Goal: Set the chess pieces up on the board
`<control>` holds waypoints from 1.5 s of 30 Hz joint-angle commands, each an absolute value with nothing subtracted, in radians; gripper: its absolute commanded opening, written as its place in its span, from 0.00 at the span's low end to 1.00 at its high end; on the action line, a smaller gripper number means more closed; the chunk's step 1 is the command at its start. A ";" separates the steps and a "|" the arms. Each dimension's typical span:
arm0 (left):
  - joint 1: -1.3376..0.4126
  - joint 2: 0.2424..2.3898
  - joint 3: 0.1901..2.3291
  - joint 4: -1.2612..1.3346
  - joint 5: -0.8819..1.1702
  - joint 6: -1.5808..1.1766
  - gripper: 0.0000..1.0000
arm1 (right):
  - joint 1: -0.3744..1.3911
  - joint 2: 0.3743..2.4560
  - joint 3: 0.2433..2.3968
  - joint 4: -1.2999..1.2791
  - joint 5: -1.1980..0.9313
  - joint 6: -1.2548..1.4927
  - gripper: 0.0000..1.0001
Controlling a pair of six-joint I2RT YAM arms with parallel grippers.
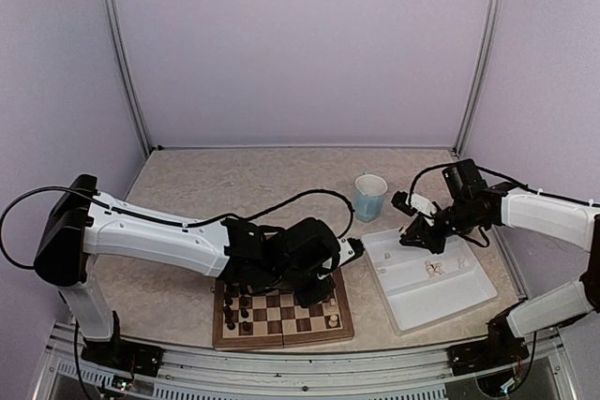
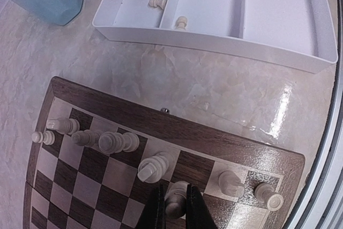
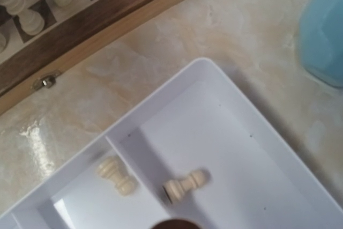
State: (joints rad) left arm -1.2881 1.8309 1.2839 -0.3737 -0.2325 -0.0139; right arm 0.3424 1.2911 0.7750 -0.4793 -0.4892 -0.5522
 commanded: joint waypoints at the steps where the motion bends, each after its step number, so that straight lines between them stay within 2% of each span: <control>1: -1.298 1.840 1.296 -0.321 -0.204 -0.009 0.01 | 0.330 1.296 0.765 -0.470 -0.492 -0.546 0.04; 30: -1.298 1.925 1.305 -0.299 -0.182 -0.003 0.05 | 0.331 1.304 0.763 -0.471 -0.495 -0.551 0.05; 35: -1.298 1.924 1.308 -0.300 -0.187 -0.004 0.09 | 0.330 1.304 0.763 -0.473 -0.497 -0.551 0.05; 45: -1.298 1.871 1.303 -0.305 -0.218 -0.021 0.25 | 0.330 1.290 0.771 -0.487 -0.512 -0.561 0.05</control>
